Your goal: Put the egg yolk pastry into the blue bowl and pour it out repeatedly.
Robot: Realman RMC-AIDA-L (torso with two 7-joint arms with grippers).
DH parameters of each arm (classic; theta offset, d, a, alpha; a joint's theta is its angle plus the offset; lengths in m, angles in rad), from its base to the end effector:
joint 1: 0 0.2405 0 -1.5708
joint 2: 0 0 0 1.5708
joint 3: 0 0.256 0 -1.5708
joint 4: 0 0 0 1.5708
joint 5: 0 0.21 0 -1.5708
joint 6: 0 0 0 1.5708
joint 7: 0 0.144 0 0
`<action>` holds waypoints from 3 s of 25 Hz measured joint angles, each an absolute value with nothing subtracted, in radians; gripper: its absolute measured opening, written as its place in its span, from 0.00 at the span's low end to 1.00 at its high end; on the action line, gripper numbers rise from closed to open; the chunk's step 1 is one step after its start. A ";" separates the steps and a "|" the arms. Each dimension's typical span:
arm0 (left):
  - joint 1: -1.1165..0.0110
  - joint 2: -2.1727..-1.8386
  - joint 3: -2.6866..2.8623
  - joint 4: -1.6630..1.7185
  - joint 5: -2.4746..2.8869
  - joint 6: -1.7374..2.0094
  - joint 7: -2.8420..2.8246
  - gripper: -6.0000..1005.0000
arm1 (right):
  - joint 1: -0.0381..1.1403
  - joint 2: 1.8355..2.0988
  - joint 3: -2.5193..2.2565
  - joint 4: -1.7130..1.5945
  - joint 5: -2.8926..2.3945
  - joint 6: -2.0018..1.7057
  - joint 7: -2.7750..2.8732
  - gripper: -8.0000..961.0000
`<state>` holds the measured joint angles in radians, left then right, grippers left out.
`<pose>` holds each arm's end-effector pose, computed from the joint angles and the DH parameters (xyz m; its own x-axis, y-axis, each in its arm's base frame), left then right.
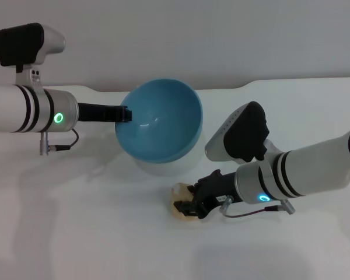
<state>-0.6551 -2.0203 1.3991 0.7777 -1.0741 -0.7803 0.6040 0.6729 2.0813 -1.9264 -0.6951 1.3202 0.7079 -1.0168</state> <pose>-0.2264 0.4227 -0.0328 0.5073 0.7514 0.4220 0.8541 -0.3732 -0.3622 0.2054 0.3472 -0.1426 0.8648 -0.5016 -0.0228 -0.4877 -0.8283 -0.2757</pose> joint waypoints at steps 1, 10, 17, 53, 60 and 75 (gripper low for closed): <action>-0.655 -2.020 1.399 0.778 -1.073 -0.783 0.604 0.02 | 0.672 2.080 -1.927 -0.698 1.320 0.711 -1.017 0.44; -0.652 -2.030 1.381 0.827 -1.013 -0.809 0.605 0.02 | 0.602 2.067 -1.884 -0.843 1.304 0.824 -1.014 0.35; -0.664 -2.048 1.350 0.872 -0.927 -0.848 0.603 0.02 | 0.499 2.068 -1.749 -1.051 1.252 0.999 -1.023 0.28; -0.658 -2.057 1.402 0.965 -0.899 -0.971 0.603 0.02 | 0.500 2.072 -1.424 -1.071 1.400 1.052 -1.168 0.24; -0.657 -2.058 1.402 0.966 -0.899 -0.983 0.603 0.02 | 0.493 2.071 -1.360 -1.109 1.403 1.051 -1.169 0.41; -0.611 -2.059 1.569 0.993 -0.892 -0.636 0.638 0.02 | 0.327 2.074 -1.039 -1.033 1.406 1.058 -1.166 0.53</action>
<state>-0.6110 -2.0585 1.5691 0.9931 -0.8915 -0.6359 0.6381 0.3270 2.0736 -1.0394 -1.0330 1.4058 1.0582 -1.1665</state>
